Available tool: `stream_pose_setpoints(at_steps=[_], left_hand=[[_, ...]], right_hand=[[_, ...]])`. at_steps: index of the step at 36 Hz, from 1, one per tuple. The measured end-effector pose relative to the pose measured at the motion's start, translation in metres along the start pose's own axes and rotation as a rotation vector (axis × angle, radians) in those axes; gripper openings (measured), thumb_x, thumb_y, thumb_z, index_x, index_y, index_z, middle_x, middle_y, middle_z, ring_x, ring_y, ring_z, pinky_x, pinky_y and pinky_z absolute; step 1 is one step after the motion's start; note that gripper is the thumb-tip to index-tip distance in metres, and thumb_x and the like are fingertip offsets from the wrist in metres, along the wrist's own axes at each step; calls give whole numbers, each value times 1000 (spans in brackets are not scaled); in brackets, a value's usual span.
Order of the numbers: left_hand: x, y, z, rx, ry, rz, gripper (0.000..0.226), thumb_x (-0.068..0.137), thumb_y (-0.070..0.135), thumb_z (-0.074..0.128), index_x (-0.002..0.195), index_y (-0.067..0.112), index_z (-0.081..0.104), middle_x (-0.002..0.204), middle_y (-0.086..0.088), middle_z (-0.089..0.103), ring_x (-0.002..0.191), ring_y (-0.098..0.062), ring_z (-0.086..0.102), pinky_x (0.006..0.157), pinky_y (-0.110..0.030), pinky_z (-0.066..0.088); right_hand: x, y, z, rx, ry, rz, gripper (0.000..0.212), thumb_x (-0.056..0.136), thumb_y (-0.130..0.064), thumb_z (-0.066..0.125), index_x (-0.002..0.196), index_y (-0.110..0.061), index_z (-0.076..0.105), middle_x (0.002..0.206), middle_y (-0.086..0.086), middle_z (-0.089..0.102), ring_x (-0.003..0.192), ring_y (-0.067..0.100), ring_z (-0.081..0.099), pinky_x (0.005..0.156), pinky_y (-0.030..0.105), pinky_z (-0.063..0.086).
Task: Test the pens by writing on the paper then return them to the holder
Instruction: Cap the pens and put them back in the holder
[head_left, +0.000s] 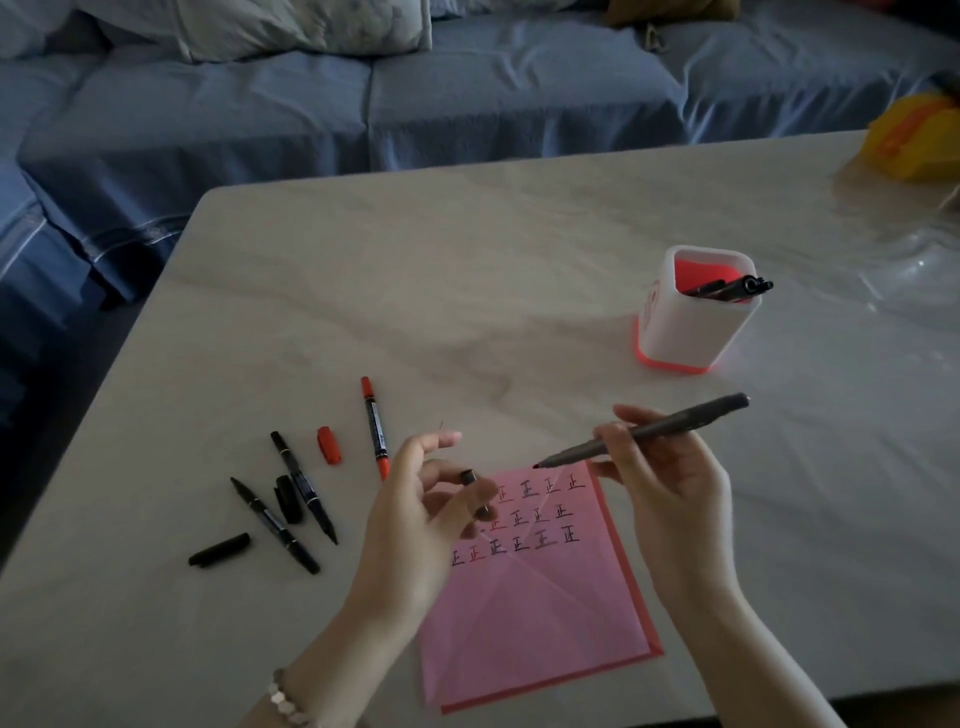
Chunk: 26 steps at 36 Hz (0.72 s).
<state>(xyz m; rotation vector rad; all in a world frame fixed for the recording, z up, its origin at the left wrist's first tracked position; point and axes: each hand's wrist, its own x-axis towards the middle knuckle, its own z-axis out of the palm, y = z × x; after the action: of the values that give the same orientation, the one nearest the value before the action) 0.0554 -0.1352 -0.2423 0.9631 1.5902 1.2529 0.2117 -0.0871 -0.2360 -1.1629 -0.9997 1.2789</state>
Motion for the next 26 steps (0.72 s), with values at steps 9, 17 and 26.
stream_pose_setpoints(at_steps=[9, 17, 26], left_hand=[[-9, 4, 4, 23, 43, 63, 20, 62, 8, 75, 71, 24, 68, 69, 6, 73, 65, -9, 68, 61, -15, 52], [-14, 11, 7, 2, 40, 85, 19, 60, 8, 76, 69, 22, 67, 64, 8, 71, 56, -5, 63, 55, -12, 49], [-17, 13, 7, 86, 8, 157, 14, 57, 27, 70, 70, 28, 65, 65, 13, 70, 53, -2, 59, 53, -9, 44]], right_hand=[[-12, -9, 3, 231, -25, 87, 26, 61, -22, 68, 84, -11, 62, 71, 3, 72, 74, 15, 70, 64, 20, 55], [-16, -7, 1, 278, -59, 122, 58, 39, -49, 84, 82, -15, 66, 78, 8, 73, 76, 20, 71, 65, 21, 55], [-18, -5, 4, 248, -71, 190, 70, 32, -53, 86, 84, -10, 65, 75, 10, 73, 75, 22, 71, 62, 21, 56]])
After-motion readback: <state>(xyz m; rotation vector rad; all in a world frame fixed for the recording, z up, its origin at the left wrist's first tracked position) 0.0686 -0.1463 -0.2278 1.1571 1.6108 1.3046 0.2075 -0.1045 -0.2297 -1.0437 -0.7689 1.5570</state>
